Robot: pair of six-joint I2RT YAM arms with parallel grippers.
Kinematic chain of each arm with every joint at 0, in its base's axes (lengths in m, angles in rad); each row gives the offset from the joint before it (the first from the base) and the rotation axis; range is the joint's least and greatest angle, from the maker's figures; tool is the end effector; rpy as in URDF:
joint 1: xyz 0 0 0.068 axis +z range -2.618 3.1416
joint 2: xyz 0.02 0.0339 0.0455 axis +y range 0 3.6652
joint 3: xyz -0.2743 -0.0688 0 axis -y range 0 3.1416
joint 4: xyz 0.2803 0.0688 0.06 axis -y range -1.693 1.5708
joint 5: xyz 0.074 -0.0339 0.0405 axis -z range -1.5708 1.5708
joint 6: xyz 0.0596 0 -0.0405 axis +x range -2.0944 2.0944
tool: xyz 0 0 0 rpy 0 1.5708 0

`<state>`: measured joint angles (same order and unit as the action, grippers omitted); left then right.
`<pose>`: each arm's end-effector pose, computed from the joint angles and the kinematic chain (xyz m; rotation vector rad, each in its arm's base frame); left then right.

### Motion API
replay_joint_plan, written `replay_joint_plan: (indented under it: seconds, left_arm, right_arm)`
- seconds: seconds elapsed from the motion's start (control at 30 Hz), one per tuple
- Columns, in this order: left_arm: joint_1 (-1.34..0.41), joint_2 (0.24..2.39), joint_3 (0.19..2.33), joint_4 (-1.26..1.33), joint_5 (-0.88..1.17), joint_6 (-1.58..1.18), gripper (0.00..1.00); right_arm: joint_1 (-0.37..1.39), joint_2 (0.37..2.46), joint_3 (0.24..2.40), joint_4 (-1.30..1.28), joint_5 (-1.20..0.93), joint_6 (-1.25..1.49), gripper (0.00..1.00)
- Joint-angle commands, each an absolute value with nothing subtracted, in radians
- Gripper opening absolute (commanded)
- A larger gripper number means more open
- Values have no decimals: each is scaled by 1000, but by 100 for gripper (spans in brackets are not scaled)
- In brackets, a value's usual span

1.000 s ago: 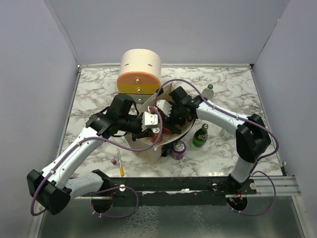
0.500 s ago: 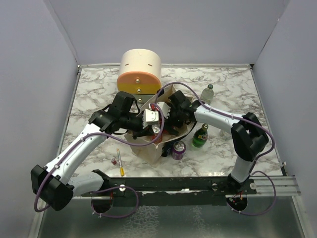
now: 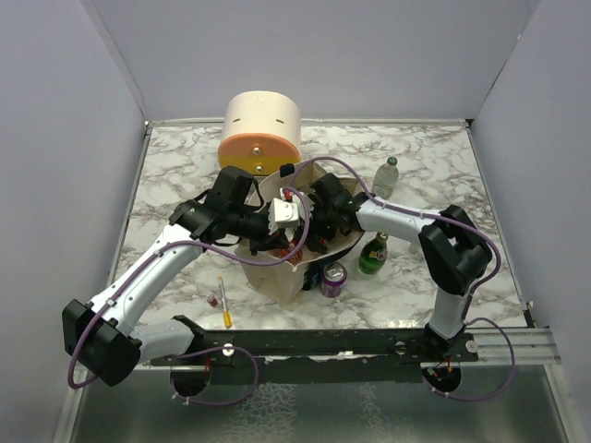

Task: Place the beverage into the canvas bag
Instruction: Pick up the drink from the canvas bag.

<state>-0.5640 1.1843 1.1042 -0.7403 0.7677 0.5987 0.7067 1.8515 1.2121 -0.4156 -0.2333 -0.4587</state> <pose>0.2149 -0.1849 0.3195 1.5274 1.6758 -0.8890 0.3119 0.2844 0.1431 -1.5162 2.1528 0.3919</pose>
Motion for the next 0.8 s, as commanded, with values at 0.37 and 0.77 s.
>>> replay_joint_plan:
  seconds: [0.37,0.77]
  left_arm:
    - [-560,1207,1112,-730,777,612,0]
    - [-534,1206,1121,-694,767,561,0]
  right_arm:
    - [706,1796,1100,-376,-313,-391,42]
    - [706,1683,1158,-379,-332,-371,1]
